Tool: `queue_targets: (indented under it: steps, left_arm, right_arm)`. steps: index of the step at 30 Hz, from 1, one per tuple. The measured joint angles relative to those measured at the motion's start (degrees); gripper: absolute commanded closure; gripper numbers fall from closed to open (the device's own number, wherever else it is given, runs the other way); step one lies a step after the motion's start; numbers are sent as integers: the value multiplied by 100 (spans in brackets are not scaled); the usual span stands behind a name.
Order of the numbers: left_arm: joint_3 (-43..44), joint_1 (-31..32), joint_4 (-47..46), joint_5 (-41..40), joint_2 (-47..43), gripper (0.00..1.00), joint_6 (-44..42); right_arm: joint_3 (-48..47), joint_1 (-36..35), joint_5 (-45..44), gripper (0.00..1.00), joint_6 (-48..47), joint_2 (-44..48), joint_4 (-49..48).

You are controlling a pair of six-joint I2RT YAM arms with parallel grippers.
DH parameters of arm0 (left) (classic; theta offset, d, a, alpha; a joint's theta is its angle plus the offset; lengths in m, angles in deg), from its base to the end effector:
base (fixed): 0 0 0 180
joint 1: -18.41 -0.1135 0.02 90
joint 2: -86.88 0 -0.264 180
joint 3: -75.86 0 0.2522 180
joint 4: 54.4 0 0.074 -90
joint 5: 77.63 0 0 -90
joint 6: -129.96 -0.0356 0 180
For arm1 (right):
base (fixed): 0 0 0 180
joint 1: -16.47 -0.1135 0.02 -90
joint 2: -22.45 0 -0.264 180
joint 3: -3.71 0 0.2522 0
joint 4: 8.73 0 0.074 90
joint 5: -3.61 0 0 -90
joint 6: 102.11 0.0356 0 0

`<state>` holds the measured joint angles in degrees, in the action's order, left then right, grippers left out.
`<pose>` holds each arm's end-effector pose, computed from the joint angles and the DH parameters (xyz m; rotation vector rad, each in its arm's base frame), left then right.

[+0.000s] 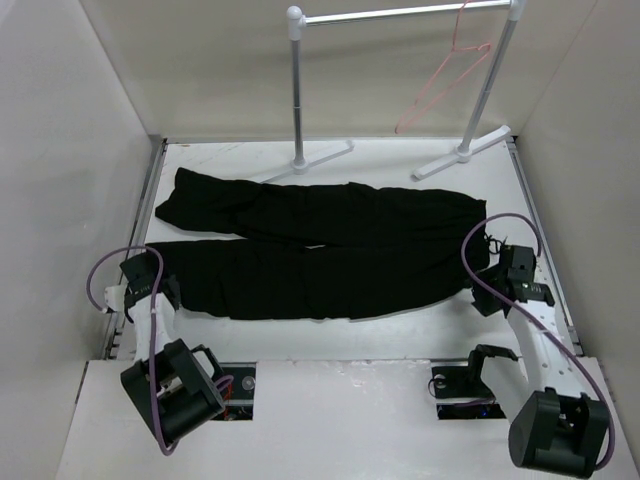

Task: Place the trousers on the hanger
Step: Fold the trousers at the center of the board.

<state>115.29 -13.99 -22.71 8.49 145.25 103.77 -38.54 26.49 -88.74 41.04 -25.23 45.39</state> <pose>0.1588 0.1036 0.1718 -1.8495 1.6192 -0.1579 0.1463 -0.0273 0.1904 1.3872 2.2281 0.2125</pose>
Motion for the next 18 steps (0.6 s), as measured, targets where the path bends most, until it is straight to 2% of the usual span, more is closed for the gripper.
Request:
queue_targets:
  steps: [3, 9, 16, 18]
  left_arm:
    - [101, 111, 72, -35, 7, 100, 37]
    - [378, 229, 92, -92, 125, 100, 57]
    - [407, 247, 212, -199, 79, 100, 61]
    - [424, 271, 289, -256, 37, 100, 61]
  right_arm:
    - [-31, 81, -184, 47, -2, -356, -146]
    - [-175, 79, -284, 51, -48, -1681, -885]
    - [-409, -72, -323, 80, -79, -2393, -1687]
    - [-426, -127, -319, 80, -63, -2479, -1843]
